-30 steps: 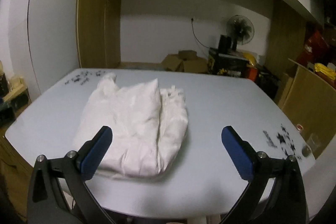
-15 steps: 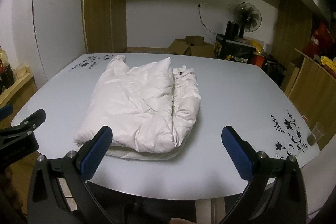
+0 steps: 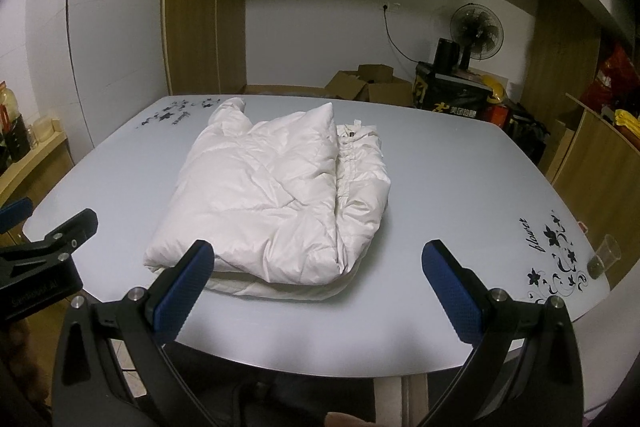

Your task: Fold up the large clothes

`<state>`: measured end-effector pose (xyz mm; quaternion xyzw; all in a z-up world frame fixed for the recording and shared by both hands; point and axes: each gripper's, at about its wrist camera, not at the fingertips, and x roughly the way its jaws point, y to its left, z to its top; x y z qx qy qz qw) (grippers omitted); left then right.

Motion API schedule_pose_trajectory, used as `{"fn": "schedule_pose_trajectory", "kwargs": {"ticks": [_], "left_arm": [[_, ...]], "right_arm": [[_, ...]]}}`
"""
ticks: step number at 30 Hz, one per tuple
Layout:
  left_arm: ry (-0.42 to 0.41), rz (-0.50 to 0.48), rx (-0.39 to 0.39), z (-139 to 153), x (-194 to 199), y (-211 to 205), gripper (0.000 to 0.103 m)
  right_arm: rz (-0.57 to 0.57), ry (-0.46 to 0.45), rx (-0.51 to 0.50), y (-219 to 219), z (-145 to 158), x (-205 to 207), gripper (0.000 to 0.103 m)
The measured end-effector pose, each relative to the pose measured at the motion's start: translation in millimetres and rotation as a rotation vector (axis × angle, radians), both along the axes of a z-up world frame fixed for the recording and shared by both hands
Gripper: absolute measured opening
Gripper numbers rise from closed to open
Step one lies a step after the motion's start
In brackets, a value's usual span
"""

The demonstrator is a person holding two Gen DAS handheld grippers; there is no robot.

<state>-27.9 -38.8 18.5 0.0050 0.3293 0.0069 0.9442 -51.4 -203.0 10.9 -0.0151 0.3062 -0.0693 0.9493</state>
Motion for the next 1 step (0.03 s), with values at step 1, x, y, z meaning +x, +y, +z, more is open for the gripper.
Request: {"fn": "schedule_pose_trajectory", "kwargs": {"ticks": [1], "left_arm": [[0.0, 0.001, 0.004, 0.0, -0.1, -0.5, 0.103]], "right_arm": [[0.001, 0.001, 0.0, 0.0, -0.5, 0.2, 0.103]]}}
